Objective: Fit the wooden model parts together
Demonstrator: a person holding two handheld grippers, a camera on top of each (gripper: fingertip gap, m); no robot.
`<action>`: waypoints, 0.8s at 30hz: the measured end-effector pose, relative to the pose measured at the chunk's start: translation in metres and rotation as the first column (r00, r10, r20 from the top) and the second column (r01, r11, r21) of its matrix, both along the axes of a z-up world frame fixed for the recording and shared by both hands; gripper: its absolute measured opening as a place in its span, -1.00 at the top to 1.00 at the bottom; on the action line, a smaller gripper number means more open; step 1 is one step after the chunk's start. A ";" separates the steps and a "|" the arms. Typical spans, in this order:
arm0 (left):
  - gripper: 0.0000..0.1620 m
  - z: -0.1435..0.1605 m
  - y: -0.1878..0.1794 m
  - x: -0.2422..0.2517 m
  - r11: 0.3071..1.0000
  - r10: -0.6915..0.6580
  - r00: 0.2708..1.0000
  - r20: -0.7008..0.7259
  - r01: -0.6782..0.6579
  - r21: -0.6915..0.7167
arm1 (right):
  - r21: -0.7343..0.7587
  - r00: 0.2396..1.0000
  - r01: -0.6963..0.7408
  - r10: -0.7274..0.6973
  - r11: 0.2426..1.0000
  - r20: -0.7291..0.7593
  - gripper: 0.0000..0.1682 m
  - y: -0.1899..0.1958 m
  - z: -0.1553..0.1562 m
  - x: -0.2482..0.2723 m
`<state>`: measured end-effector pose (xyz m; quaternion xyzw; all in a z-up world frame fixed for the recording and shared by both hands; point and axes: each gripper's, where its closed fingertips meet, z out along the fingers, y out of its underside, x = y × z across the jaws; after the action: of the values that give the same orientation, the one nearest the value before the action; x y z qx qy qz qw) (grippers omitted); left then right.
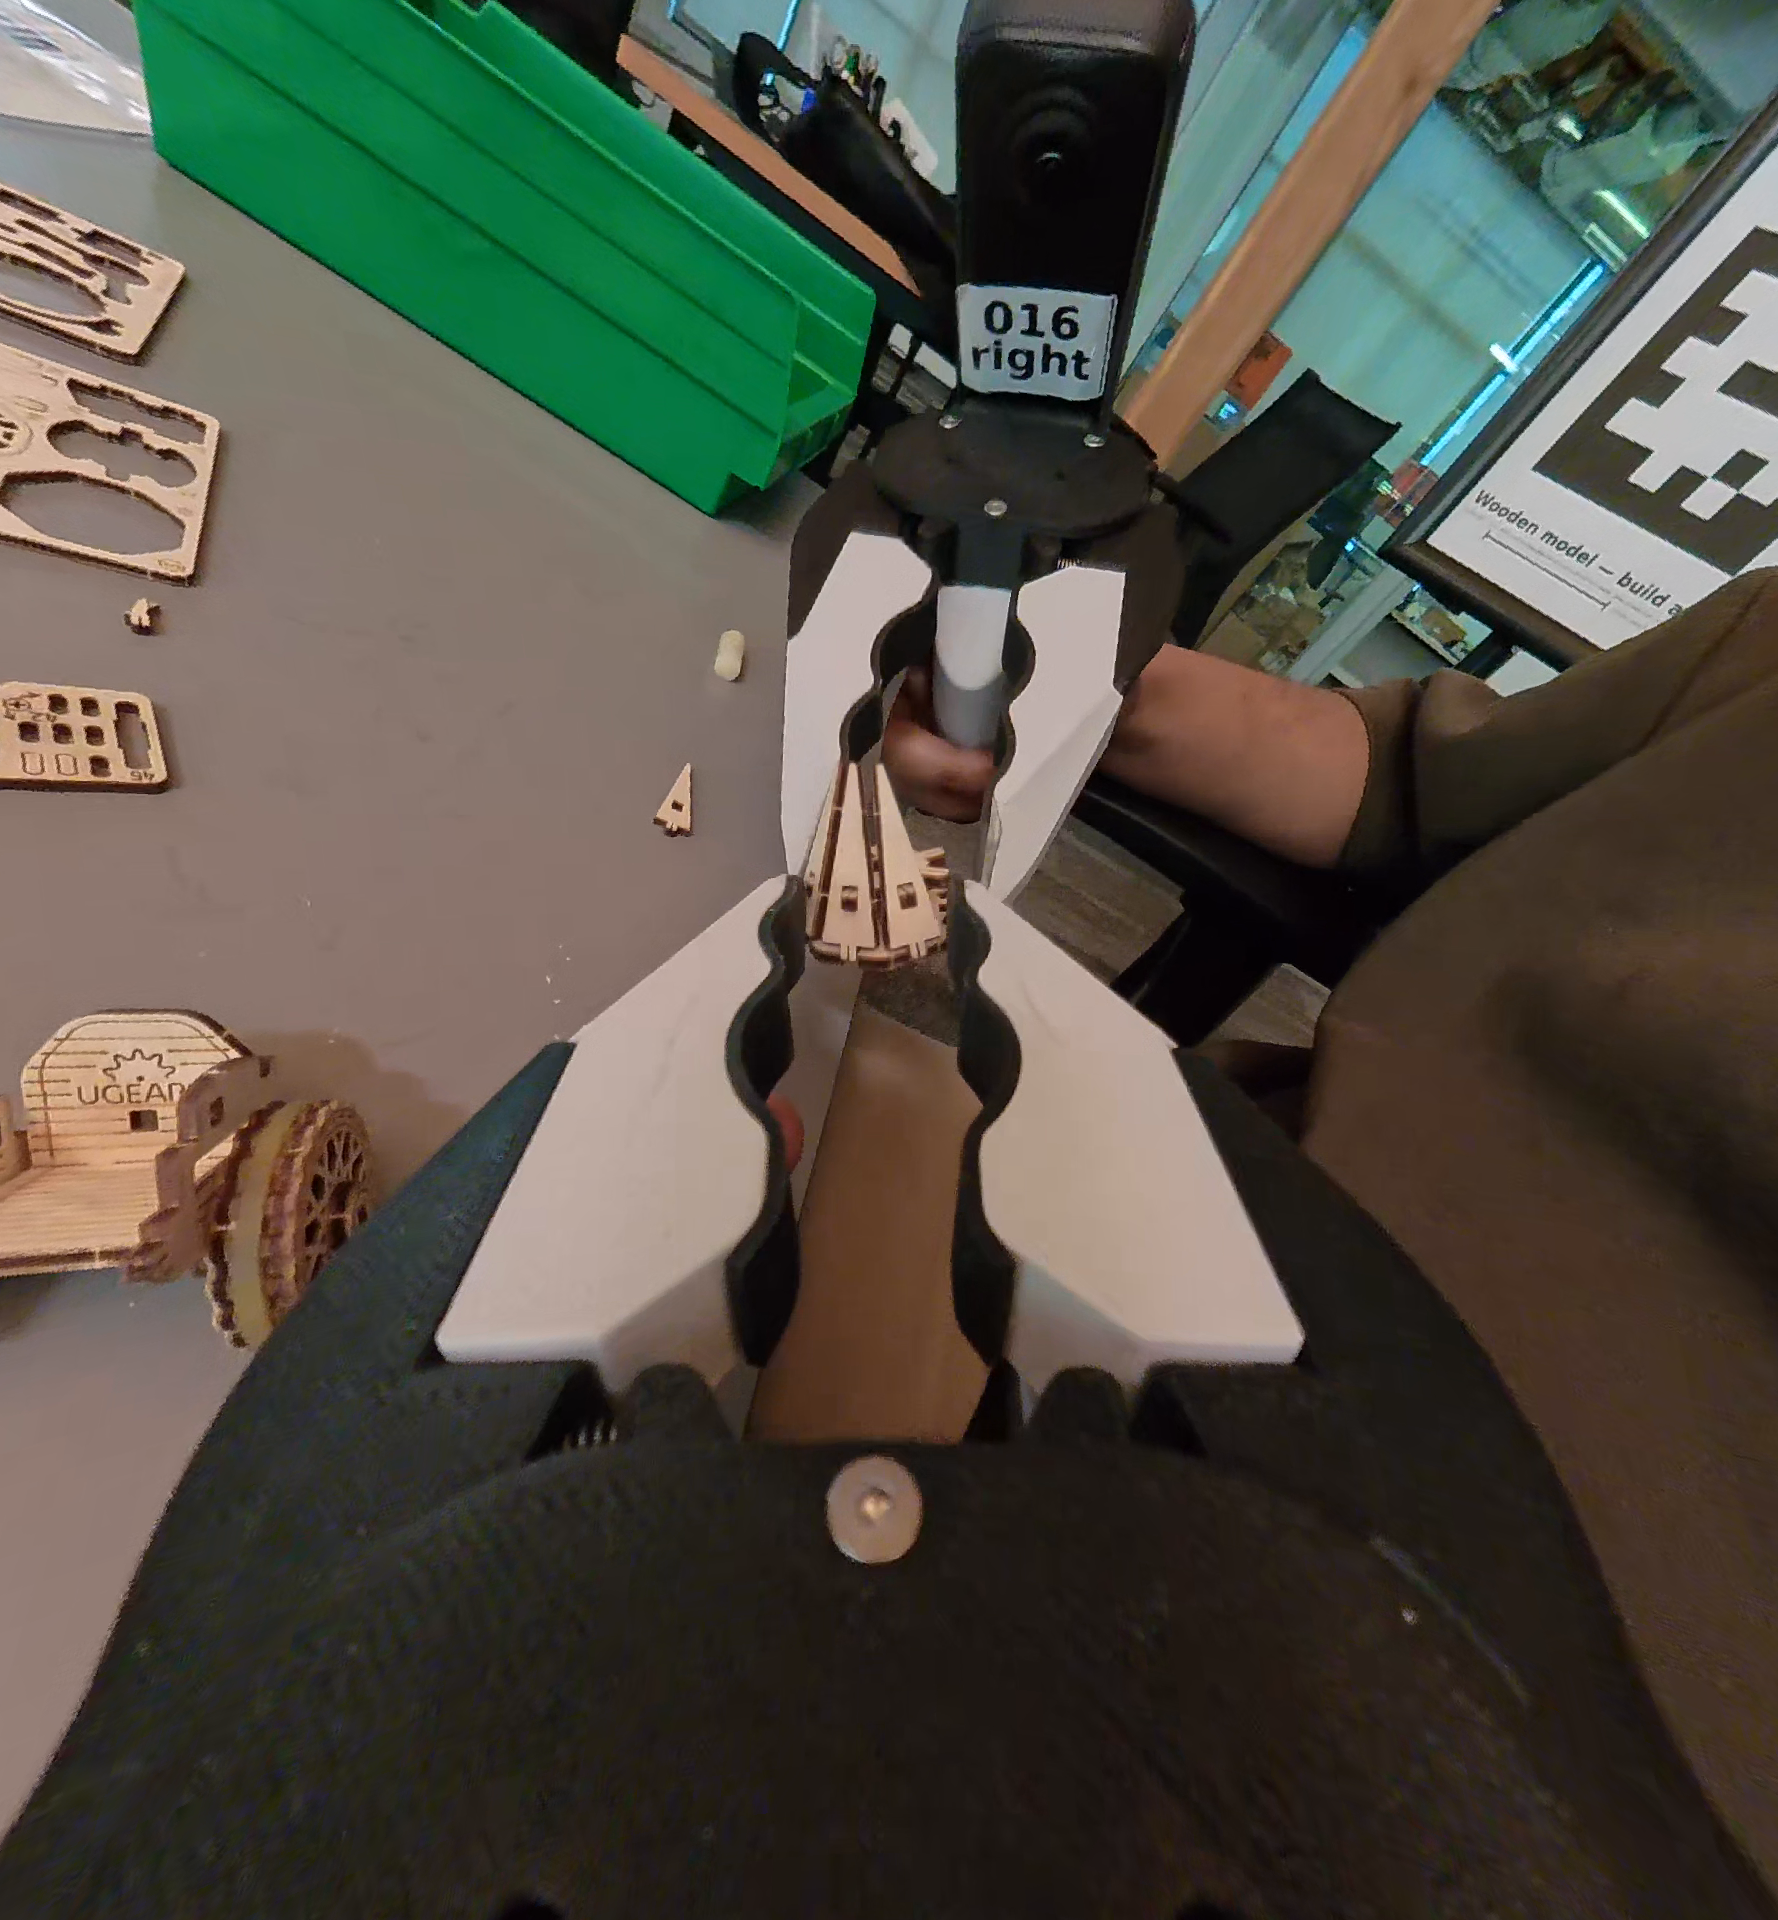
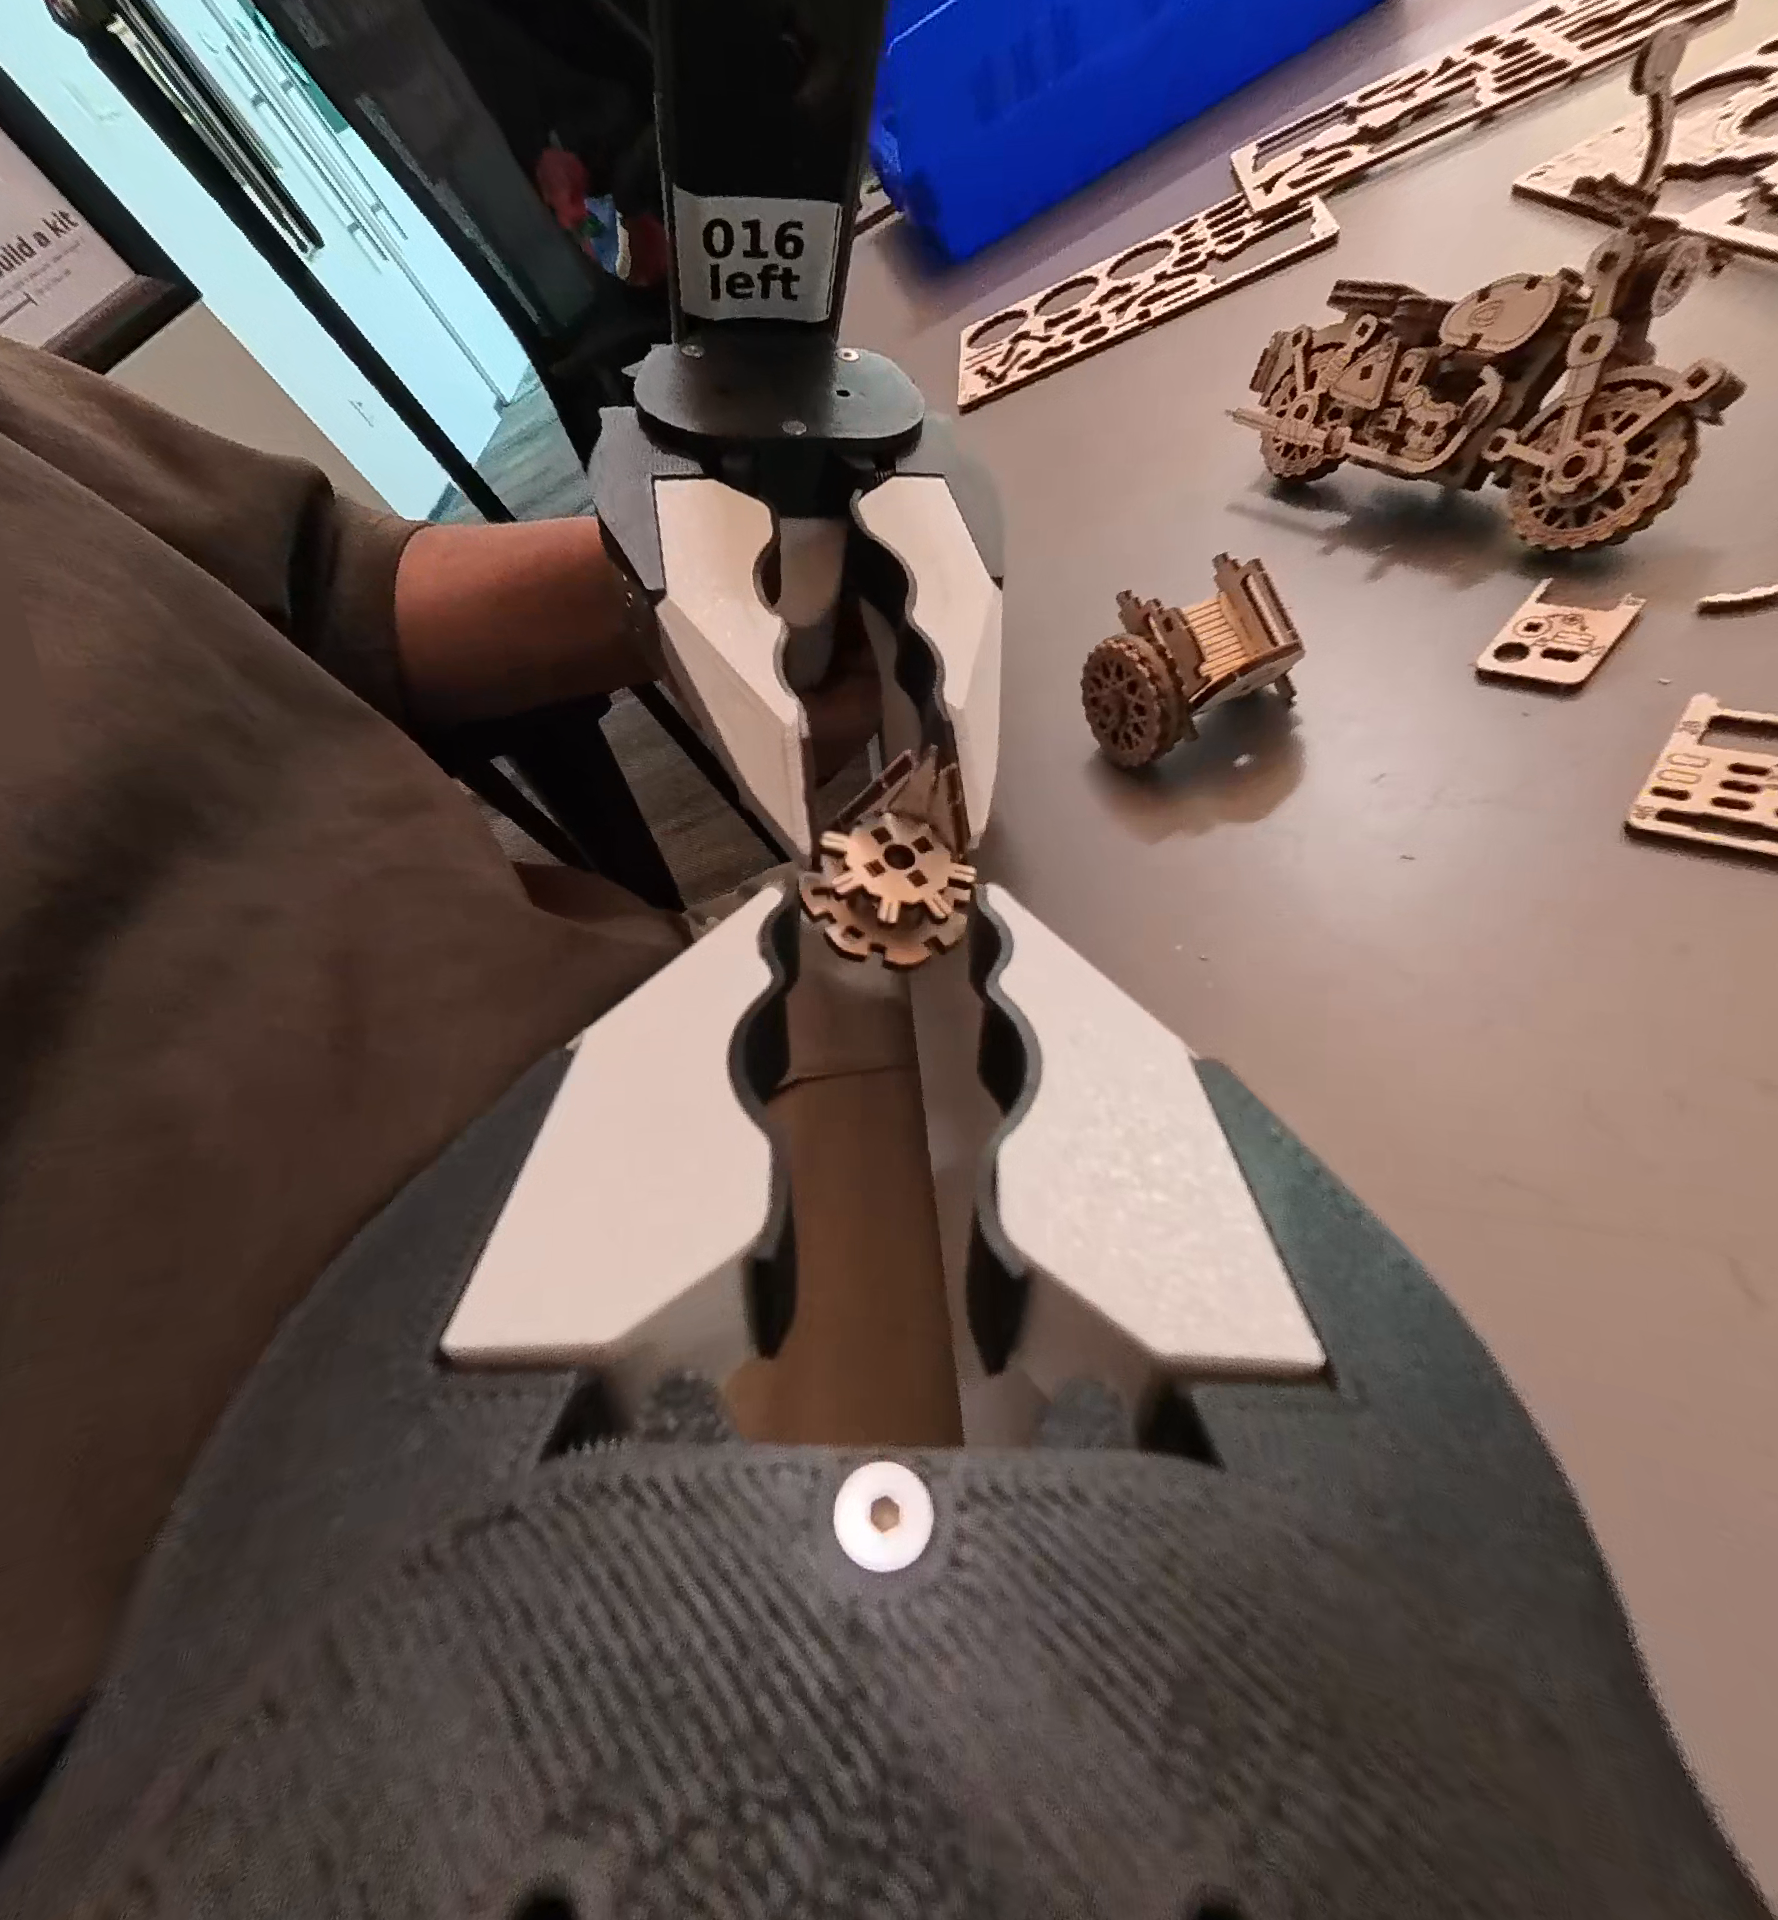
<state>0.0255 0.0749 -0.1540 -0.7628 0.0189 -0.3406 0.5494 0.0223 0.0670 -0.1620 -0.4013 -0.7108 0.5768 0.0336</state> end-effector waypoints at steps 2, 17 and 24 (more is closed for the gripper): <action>0.70 0.002 0.000 0.000 1.000 0.001 1.000 0.010 -0.001 0.006 | -0.002 1.000 -0.004 0.004 1.000 0.004 0.63 -0.001 0.000 0.000; 0.27 0.042 0.006 -0.050 0.836 0.516 0.785 -0.343 -0.372 0.404 | -0.483 0.984 0.171 -0.172 0.859 0.042 0.69 0.027 0.055 -0.021; 0.28 0.055 0.009 -0.029 0.741 0.664 0.495 -0.560 -0.331 0.585 | -0.698 0.975 0.218 -0.190 0.682 0.119 0.69 0.020 0.073 -0.027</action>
<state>-0.0039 0.0836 -0.0992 -0.6720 0.0827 0.1899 0.7110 -0.0050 0.0868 -0.0895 -0.4703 -0.3868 0.7900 -0.0719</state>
